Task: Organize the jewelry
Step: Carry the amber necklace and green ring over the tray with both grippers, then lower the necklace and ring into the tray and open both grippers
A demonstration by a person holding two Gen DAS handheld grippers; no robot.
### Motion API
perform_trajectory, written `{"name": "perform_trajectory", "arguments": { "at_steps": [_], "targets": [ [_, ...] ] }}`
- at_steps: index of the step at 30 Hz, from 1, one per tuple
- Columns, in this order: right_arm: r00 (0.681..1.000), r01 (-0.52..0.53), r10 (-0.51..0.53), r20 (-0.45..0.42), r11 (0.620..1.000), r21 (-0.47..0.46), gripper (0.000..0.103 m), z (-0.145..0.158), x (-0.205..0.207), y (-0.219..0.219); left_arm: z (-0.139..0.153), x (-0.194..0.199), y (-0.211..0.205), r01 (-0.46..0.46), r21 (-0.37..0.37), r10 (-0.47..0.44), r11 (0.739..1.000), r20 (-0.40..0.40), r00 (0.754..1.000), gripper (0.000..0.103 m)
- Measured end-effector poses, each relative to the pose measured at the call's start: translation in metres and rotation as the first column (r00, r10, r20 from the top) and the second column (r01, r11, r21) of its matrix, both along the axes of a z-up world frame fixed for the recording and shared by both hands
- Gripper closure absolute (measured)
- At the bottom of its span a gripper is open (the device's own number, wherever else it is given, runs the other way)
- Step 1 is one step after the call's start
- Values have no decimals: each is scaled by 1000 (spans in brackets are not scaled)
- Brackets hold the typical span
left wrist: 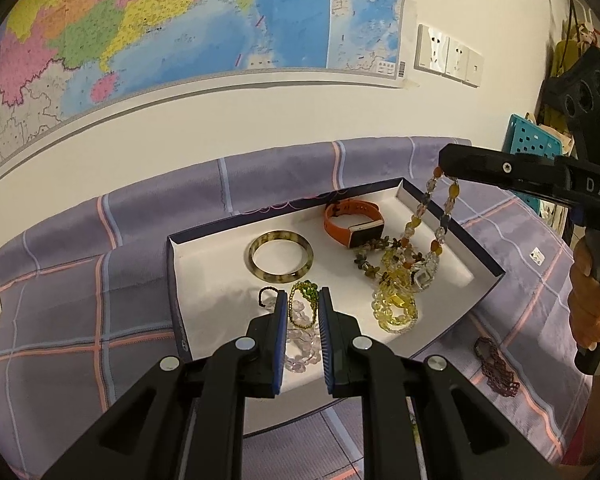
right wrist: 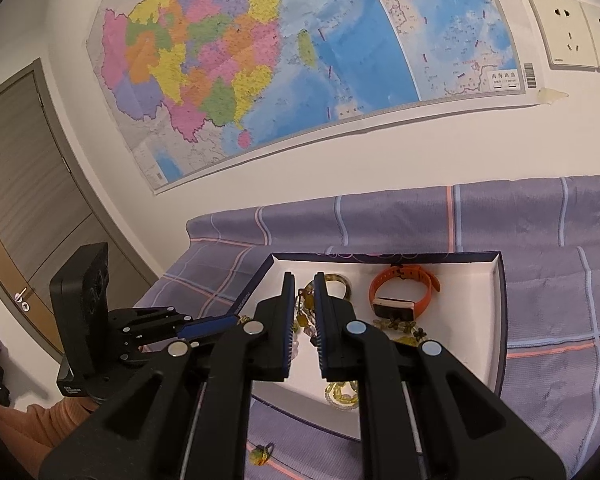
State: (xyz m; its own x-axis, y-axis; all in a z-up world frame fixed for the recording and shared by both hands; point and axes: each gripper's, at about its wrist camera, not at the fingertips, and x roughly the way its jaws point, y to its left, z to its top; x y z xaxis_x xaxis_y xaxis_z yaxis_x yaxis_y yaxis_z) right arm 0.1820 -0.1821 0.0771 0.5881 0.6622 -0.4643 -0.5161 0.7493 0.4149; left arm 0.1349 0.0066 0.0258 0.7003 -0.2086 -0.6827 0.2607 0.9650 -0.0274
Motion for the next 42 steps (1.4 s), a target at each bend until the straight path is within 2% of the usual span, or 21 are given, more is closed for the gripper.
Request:
{"name": "perform_trajectory", "arguments": {
  "at_steps": [30, 42],
  "targets": [
    [1000, -3, 3, -25, 1000, 0, 93, -10, 12, 7, -9, 17, -1, -20, -6, 20, 1000, -48, 999, 89],
    [998, 15, -16, -68, 1000, -13, 93, -25, 26, 7, -27, 31, 3, -37, -1, 37, 999, -113, 993, 89]
  ]
}}
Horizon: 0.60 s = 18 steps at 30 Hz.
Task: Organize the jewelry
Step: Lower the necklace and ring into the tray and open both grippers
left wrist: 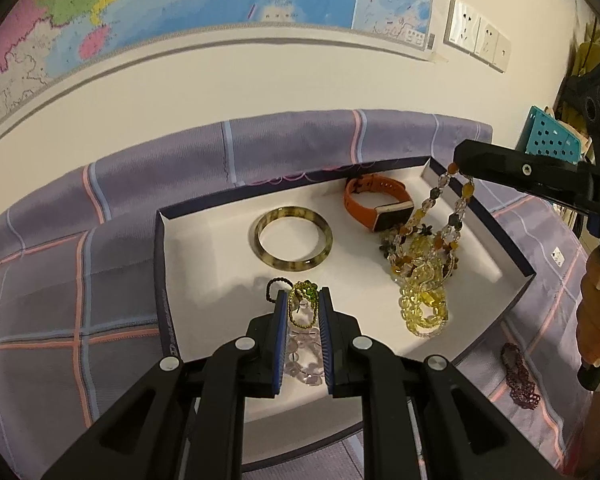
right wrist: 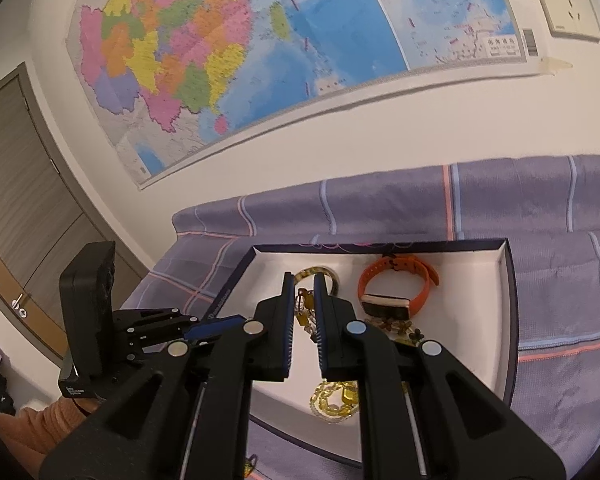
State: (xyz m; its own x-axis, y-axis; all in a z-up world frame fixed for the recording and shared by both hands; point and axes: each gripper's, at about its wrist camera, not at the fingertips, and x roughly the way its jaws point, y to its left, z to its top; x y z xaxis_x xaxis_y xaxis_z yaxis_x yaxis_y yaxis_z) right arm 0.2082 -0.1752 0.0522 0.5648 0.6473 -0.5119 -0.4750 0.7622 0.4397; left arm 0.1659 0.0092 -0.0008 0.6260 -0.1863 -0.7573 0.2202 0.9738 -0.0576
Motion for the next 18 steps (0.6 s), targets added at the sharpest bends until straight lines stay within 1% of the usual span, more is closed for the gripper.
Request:
{"name": "perform_trajectory", "arguments": {
  "at_steps": [7, 18],
  "targets": [
    [1000, 11, -11, -21, 1000, -13, 93, -9, 5, -2, -11, 5, 0, -5, 16, 5, 1000, -28, 1000, 89],
    [998, 42, -46, -52, 996, -82, 93, -29, 11, -5, -15, 7, -1, -12, 22, 13, 1000, -34, 999, 87]
  ]
}}
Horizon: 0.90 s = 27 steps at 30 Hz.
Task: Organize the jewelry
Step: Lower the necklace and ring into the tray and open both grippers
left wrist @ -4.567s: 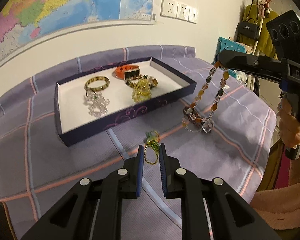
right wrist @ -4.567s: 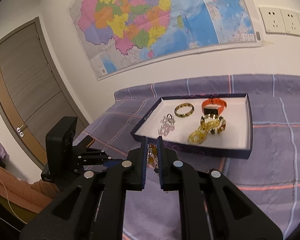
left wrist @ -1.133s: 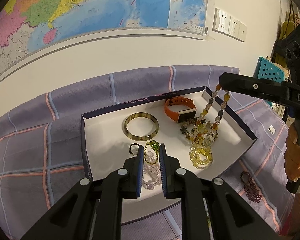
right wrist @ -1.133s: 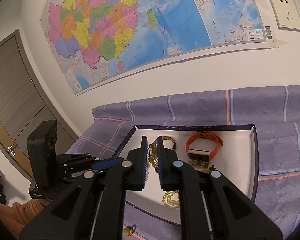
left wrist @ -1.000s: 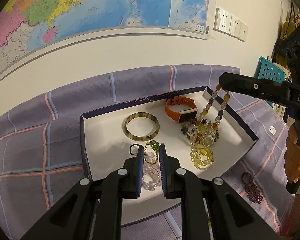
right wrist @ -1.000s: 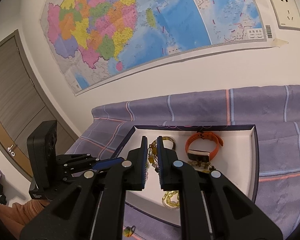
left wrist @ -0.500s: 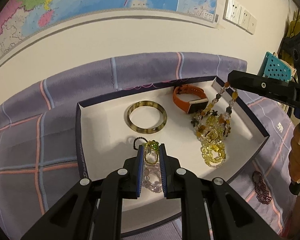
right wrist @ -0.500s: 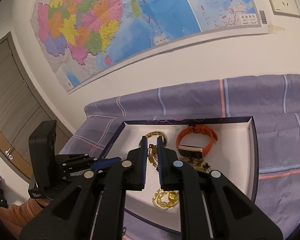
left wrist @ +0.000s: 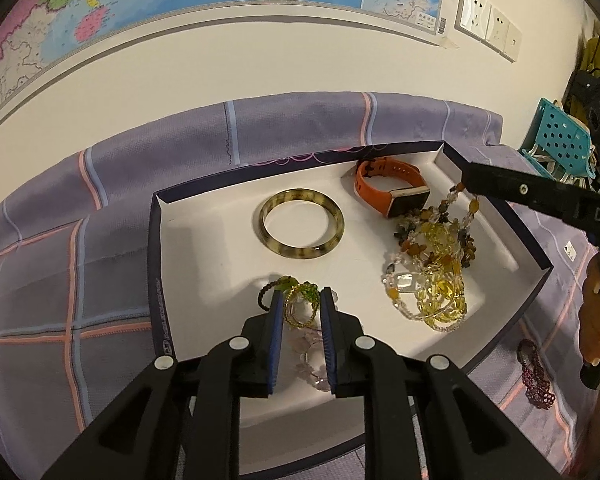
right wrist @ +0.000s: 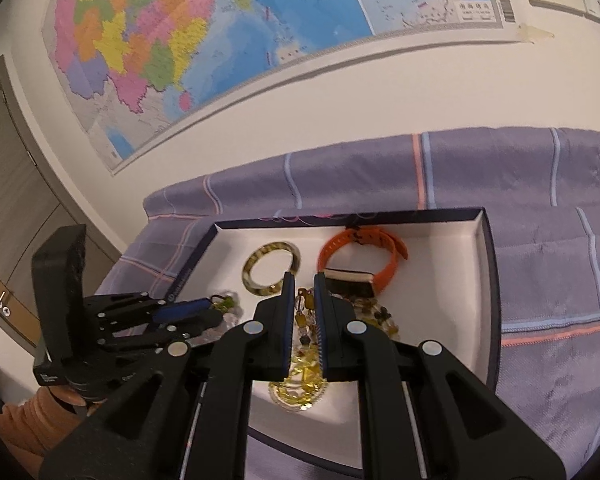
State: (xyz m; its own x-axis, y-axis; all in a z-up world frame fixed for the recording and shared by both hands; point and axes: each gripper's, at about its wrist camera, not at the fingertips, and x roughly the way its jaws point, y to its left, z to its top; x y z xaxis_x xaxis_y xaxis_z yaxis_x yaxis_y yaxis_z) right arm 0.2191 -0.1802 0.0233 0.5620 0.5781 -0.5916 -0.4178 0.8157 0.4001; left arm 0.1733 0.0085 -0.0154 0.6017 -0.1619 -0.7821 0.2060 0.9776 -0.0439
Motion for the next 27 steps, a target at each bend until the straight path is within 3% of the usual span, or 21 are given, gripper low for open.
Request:
{"name": "perform_trajectory", "arguments": {
  "at_steps": [11, 14, 17, 21, 27],
  "targets": [
    [999, 27, -28, -36, 999, -31, 91, -16, 2, -8, 2, -7, 0, -9, 4, 9, 1000, 15, 1000, 83],
    [999, 28, -29, -40, 999, -35, 90, -18, -1, -10, 4, -11, 0, -14, 11, 14, 1000, 29, 999, 75],
    [999, 31, -32, -40, 999, -35, 82, -18, -2, -12, 7, -16, -1, -14, 21, 13, 1000, 46, 999, 70],
    [999, 32, -33, -36, 999, -38, 73, -18, -7, -13, 11, -24, -3, -24, 46, 21, 999, 76, 997, 51],
    [1000, 21, -21, -22, 999, -31, 63, -15, -22, -14, 17, -37, -7, -27, 73, 19, 997, 116, 993, 49]
  ]
}}
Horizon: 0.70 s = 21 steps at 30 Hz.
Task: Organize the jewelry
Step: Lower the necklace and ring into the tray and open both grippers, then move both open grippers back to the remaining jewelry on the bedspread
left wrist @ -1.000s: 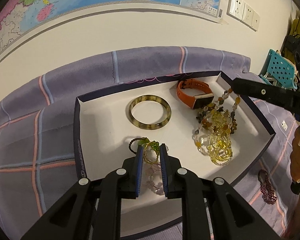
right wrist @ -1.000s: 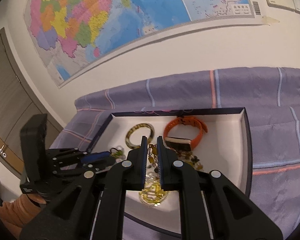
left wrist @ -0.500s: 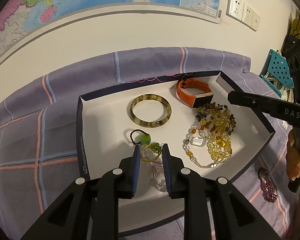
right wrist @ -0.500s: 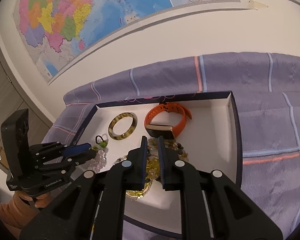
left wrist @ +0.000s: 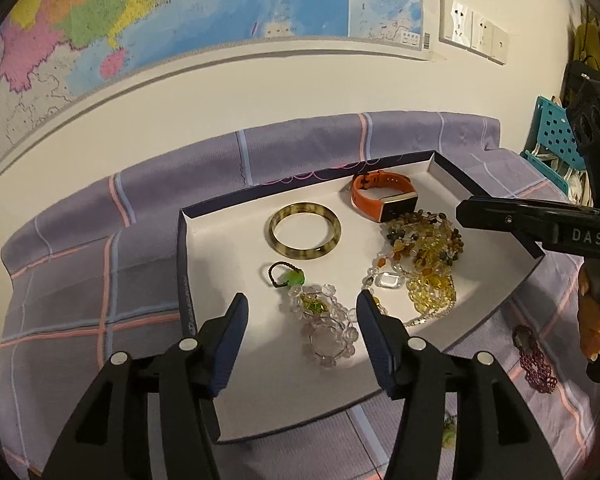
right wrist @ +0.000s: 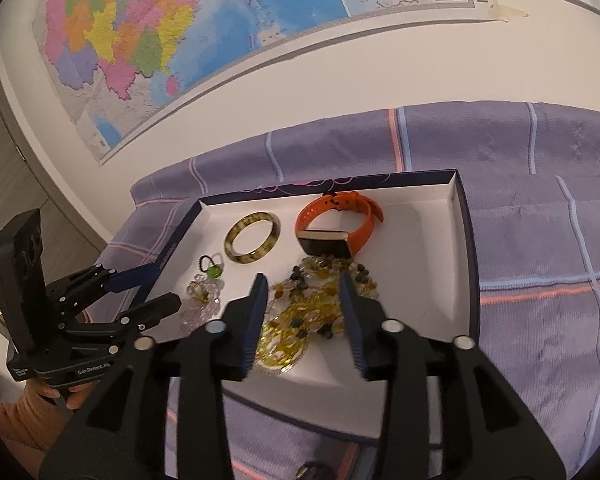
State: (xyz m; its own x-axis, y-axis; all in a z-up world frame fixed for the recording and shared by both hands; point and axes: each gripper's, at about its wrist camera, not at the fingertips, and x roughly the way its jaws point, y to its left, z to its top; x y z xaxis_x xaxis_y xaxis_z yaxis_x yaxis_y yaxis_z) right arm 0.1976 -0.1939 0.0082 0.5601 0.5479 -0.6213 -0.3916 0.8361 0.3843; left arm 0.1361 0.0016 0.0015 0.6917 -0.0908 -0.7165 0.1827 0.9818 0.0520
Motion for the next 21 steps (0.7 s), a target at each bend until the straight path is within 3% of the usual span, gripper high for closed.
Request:
{"name": "perform_trajectory", "arguments": {
  "at_steps": [2, 7, 9, 21],
  "targets": [
    [1000, -7, 7, 11, 1000, 0, 63, 3, -8, 0, 3, -7, -2, 0, 11, -1, 1000, 19, 1000, 47],
    [999, -9, 9, 45, 1000, -13, 42, 9, -31, -3, 8, -25, -7, -1, 34, -1, 999, 58, 998, 36],
    [998, -8, 9, 57, 1000, -23, 41, 10, -41, -3, 8, -33, -9, 0, 44, -3, 999, 70, 998, 31],
    [996, -31, 38, 76, 996, -88, 38, 3, -89, -5, 6, -67, -23, 30, 54, -35, 998, 89, 995, 26]
  ]
}}
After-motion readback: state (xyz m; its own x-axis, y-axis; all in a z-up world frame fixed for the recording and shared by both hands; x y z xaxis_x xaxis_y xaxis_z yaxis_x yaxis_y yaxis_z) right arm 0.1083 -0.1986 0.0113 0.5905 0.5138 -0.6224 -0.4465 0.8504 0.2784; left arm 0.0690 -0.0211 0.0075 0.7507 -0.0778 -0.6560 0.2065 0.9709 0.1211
